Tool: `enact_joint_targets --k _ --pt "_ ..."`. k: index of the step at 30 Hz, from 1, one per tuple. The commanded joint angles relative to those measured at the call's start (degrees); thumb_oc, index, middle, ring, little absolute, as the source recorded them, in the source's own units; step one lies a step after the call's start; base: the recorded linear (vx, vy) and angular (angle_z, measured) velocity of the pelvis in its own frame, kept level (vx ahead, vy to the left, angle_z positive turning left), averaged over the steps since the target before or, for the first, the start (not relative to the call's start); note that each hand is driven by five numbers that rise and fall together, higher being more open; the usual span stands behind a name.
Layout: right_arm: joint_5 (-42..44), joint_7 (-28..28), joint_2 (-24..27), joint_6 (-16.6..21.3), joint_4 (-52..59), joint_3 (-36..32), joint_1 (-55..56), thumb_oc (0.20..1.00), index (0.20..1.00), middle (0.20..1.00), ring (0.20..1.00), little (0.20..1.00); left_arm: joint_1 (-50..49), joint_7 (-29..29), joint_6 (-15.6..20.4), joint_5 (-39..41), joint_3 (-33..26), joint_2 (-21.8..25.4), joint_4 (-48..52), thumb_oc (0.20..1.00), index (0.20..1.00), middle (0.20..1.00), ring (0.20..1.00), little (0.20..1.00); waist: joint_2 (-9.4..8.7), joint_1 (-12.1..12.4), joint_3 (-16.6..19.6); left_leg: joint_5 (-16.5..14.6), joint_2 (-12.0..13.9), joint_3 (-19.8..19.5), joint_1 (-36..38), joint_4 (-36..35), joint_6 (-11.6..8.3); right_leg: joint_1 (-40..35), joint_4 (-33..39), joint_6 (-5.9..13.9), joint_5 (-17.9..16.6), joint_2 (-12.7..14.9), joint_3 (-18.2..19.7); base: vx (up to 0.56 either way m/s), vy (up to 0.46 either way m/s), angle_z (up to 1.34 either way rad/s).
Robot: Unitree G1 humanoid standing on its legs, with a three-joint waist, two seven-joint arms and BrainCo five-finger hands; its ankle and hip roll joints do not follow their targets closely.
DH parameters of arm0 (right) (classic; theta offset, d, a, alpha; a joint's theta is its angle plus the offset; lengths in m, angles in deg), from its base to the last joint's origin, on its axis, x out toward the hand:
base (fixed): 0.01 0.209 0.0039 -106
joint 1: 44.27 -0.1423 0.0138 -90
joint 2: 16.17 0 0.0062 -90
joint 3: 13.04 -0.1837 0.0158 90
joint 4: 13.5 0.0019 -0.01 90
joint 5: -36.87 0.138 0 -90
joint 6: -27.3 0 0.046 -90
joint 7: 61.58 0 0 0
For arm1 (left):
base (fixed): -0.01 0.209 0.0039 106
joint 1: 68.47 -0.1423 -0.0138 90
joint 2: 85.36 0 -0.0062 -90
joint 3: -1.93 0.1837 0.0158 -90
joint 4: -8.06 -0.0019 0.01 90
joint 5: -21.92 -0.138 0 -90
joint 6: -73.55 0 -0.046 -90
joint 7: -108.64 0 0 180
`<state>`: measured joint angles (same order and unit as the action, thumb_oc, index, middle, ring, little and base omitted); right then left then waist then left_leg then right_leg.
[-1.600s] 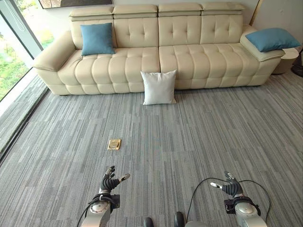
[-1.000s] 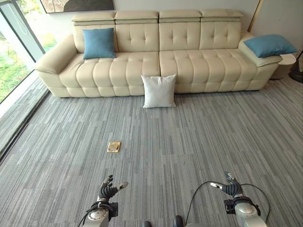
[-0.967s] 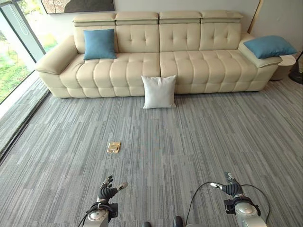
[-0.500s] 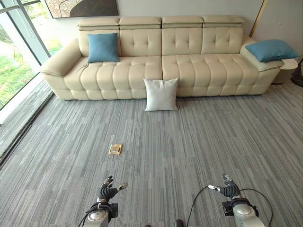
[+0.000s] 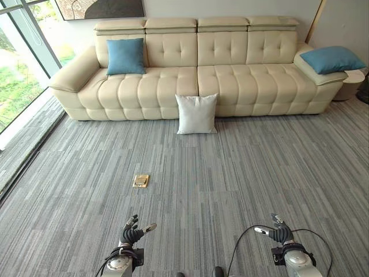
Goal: Pick up all the scattered cushions and arrange them neatly on the sofa.
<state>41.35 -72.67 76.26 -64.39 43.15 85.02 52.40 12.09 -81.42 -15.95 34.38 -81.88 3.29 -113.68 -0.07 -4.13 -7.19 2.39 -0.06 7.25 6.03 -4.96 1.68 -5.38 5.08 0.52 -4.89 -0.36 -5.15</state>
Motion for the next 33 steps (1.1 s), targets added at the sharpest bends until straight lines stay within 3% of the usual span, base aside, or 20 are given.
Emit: enact_joint_targets --k 1,6,10,11,12,13,14,16,18,21,23,26,29,32,33 --pt "-0.40 -0.39 1.59 1.22 1.58 -0.53 -2.55 1.000 1.000 1.000 1.000 1.000 2.32 0.14 1.29 0.15 -0.94 2.29 2.24 1.000 1.000 1.000 1.000 1.000 -1.62 -0.01 -1.35 -4.58 3.18 -0.95 1.73 -0.04 -4.63 -1.47 -0.08 6.86 6.85 5.47 0.56 0.00 0.000 0.00" --pt "-0.63 0.92 2.75 1.26 3.72 -0.05 -2.44 1.000 1.000 1.000 1.000 1.000 2.43 0.85 1.21 -1.55 -1.02 3.53 5.32 1.000 1.000 1.000 1.000 1.000 -2.22 0.54 -3.07 -4.29 3.14 -0.95 -0.22 -0.04 -4.33 0.34 -0.08 7.15 6.47 5.44 0.61 0.02 0.036 -0.01" --pt "-0.93 0.00 1.68 0.90 3.06 -0.74 -2.37 1.000 1.000 1.000 1.000 1.000 1.91 1.32 1.30 3.42 -1.50 2.51 5.48 1.000 1.000 1.000 1.000 1.000 -3.19 0.77 -2.69 -5.29 2.23 -0.75 -0.02 -0.04 -3.37 -0.26 -0.51 7.57 7.09 6.05 0.72 0.12 0.115 -0.01" --pt "-0.98 -0.32 1.45 0.82 3.34 -1.02 -2.45 1.000 1.000 1.000 1.000 1.000 2.15 1.24 1.24 4.37 -1.29 2.52 5.34 1.000 1.000 1.000 1.000 1.000 -2.99 0.67 -2.86 -5.73 1.83 -0.82 0.03 -0.04 -2.62 1.69 -4.81 7.72 7.80 6.47 1.58 0.00 0.215 -0.06" --pt "-1.40 -0.44 1.01 0.52 3.40 -0.71 -2.36 1.000 1.000 1.000 1.000 1.000 2.58 0.86 1.02 4.30 -0.98 2.92 5.40 1.000 1.000 1.000 1.000 1.000 -2.27 0.04 -4.79 -6.13 1.28 -1.09 0.45 -0.04 -1.32 8.12 -16.93 9.12 6.33 6.54 2.92 -0.02 0.250 -0.07" --pt "-1.90 -0.47 0.88 0.24 3.36 -0.29 -2.37 1.000 1.000 1.000 1.000 1.000 3.39 0.64 0.95 2.89 -0.61 3.41 5.17 1.000 1.000 1.000 1.000 1.000 -1.45 -0.83 -5.88 -6.45 1.44 -0.93 0.82 -0.04 -0.85 13.06 -24.63 9.90 4.72 6.05 4.16 0.00 0.194 -0.37" --pt "-1.99 -0.44 0.90 0.12 3.37 -0.20 -2.40 1.000 1.000 1.000 1.000 1.000 3.67 0.56 1.02 2.27 -0.52 3.48 5.03 1.000 1.000 1.000 1.000 1.000 -1.26 -0.94 -6.20 -6.75 1.46 -0.99 1.32 -0.04 -0.88 14.89 -25.91 9.30 5.21 5.48 4.33 0.09 0.085 -0.40" --pt "-1.90 -0.50 1.10 0.12 2.90 -0.24 -2.68 1.000 1.000 1.000 1.000 1.000 3.97 0.61 1.11 1.97 -0.53 3.54 5.05 1.000 1.000 1.000 1.000 1.000 -0.99 -1.25 -6.44 -7.38 1.32 -0.74 2.61 -0.04 -1.04 16.32 -23.34 8.19 6.11 4.66 2.42 0.16 -0.013 -0.01" --pt "-2.46 -0.75 1.64 -0.26 2.36 0.00 -3.00 1.000 1.000 1.000 1.000 1.000 4.37 0.32 1.30 2.40 -0.40 3.29 5.52 1.000 1.000 1.000 1.000 1.000 -1.11 -2.13 -6.91 -8.68 0.62 -0.87 4.39 -0.04 -1.50 18.17 -16.48 7.88 4.90 3.88 -1.60 0.20 -0.092 0.11" --pt "-3.21 -0.77 1.87 -0.55 2.76 0.25 -2.47 1.000 1.000 1.000 1.000 1.000 4.96 0.35 1.48 1.90 0.05 3.16 5.16 1.000 1.000 1.000 1.000 1.000 -1.29 -3.08 -6.68 -10.16 0.32 -1.34 5.55 -0.04 -1.81 17.55 -12.75 7.62 4.80 3.15 -1.82 0.18 -0.117 0.07" --pt "-2.96 -0.69 2.03 -0.11 2.21 0.22 -1.71 1.000 1.000 1.000 1.000 1.000 5.23 0.95 1.20 1.06 0.61 2.45 3.97 1.000 1.000 1.000 1.000 1.000 -1.20 -3.25 -5.40 -10.70 0.74 -1.43 6.75 -0.04 -2.05 14.56 -10.15 6.18 4.68 2.49 -0.90 0.28 -0.222 0.33" --pt "-2.73 -0.16 2.67 0.32 2.06 0.66 -1.69 1.000 1.000 1.000 1.000 1.000 5.47 1.01 1.10 2.40 0.82 1.42 1.88 1.000 1.000 1.000 1.000 1.000 -0.75 -3.47 -4.30 -10.97 2.20 -0.69 6.45 4.39 -3.21 11.22 -8.31 4.86 5.67 1.66 -0.84 0.18 -0.166 0.25" --pt "-2.03 0.28 3.66 0.78 2.87 0.64 -1.76 1.000 1.000 1.000 1.000 1.000 6.37 1.25 1.12 3.37 1.27 1.17 1.82 1.000 1.000 1.000 1.000 1.000 -1.51 -3.01 -5.32 -7.05 2.92 -0.60 0.03 20.26 -5.58 6.87 -7.00 2.61 7.35 1.67 -0.51 0.13 -0.194 0.05" --pt "-1.74 0.51 3.92 0.80 2.98 0.32 -1.39 1.000 1.000 1.000 1.000 1.000 6.53 1.57 1.10 3.36 1.51 1.19 1.62 1.000 1.000 1.000 1.000 1.000 -1.76 -2.91 -5.80 -5.11 3.68 -0.28 -3.03 25.36 -5.77 5.05 -6.34 1.63 8.39 1.69 -0.52 0.13 -0.094 -0.12" --pt "-1.32 0.65 4.29 0.54 1.98 -0.28 -1.32 1.000 1.000 1.000 1.000 1.000 6.37 1.97 0.63 2.75 1.53 1.47 1.08 1.000 1.000 1.000 1.000 1.000 -2.31 -2.27 -6.01 -5.65 3.45 0.71 -6.73 24.35 -4.51 2.82 -5.15 1.46 9.13 2.48 -0.02 0.22 -0.049 -0.12"
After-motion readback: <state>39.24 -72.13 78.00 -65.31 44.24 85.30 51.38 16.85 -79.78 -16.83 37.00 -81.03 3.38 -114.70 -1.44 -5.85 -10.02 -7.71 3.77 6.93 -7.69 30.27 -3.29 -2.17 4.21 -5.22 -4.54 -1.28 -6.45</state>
